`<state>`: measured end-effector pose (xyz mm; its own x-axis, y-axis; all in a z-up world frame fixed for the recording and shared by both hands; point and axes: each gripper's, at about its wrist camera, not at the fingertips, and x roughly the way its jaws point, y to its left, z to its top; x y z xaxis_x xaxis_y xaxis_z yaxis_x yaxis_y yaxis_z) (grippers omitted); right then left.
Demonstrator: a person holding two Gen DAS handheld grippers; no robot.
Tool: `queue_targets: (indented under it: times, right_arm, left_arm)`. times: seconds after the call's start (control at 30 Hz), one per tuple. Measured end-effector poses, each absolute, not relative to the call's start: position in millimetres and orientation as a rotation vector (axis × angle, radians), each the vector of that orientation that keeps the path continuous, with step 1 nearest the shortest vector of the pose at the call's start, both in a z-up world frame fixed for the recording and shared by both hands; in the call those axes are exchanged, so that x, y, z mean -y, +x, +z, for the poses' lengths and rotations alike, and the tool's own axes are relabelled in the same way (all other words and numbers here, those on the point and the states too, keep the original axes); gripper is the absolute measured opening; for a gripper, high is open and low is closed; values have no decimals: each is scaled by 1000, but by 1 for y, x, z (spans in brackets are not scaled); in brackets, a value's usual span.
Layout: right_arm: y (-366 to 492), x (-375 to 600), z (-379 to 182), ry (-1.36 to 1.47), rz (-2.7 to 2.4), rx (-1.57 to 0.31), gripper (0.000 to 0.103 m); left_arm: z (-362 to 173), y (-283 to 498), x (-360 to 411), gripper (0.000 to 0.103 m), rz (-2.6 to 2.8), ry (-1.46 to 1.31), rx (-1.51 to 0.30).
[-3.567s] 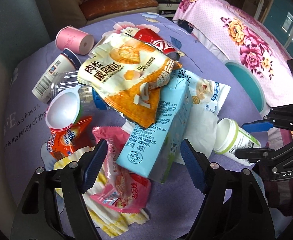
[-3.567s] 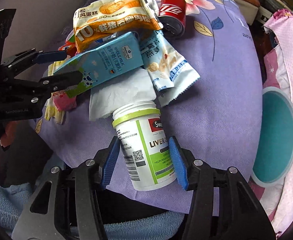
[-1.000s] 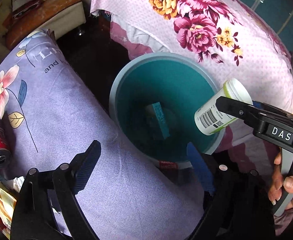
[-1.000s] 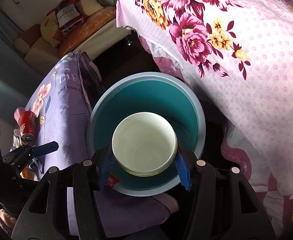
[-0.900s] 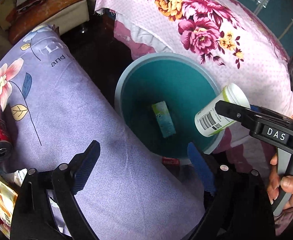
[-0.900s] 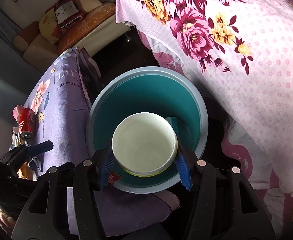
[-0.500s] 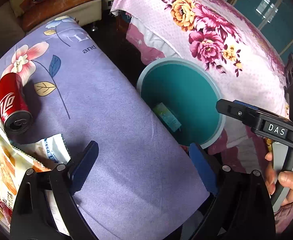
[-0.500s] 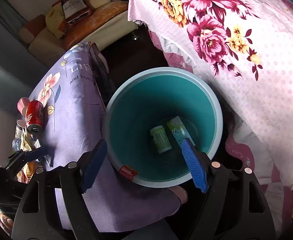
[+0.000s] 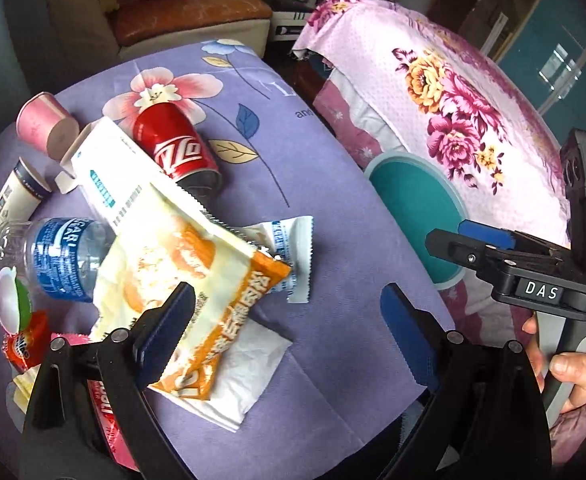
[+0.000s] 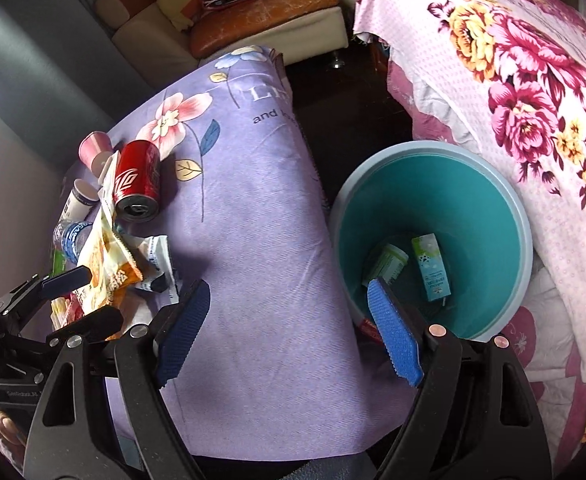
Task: Collect trash
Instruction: 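Drop the blue milk carton into the teal bin with the left gripper, then grasp the orange-white snack bag with the right gripper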
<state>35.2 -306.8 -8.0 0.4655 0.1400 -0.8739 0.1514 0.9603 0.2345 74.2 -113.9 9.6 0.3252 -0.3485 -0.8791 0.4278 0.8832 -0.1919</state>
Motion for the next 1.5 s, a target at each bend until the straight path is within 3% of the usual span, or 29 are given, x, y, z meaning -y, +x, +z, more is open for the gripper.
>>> queue_targets:
  times: [0.4, 0.6, 0.97, 1.0, 1.03, 1.07, 1.1, 1.27, 1.5]
  right_arm:
    - [69, 206, 2, 117, 147, -1154, 82]
    - [73, 163, -14, 157, 243, -1222, 84]
    - [93, 142, -46, 253, 171, -1270, 84]
    - [94, 142, -48, 257, 164, -1271, 82]
    - [95, 141, -50, 261, 166, -1270, 67]
    - [96, 141, -53, 268, 173, -1278, 45]
    - [95, 140, -54, 273, 178, -1281, 37]
    - [84, 138, -44, 232, 214, -1254, 24]
    - [70, 149, -14, 209, 230, -1203, 19]
  left_arm:
    - [21, 75, -18, 94, -344, -30, -1074]
    - [9, 66, -75, 95, -264, -128, -1082]
    - [-17, 66, -114, 95, -208, -206, -1117]
    - [-17, 67, -115, 95, -208, -207, -1115]
    - [-18, 68, -115, 95, -209, -206, -1115]
    - [-19, 68, -115, 95, -209, -206, -1117]
    - [-20, 70, -114, 95, -210, -206, -1119]
    - [-24, 72, -114, 95, -216, -209, -1126]
    - [-13, 82, -111, 95, -221, -170, -1097]
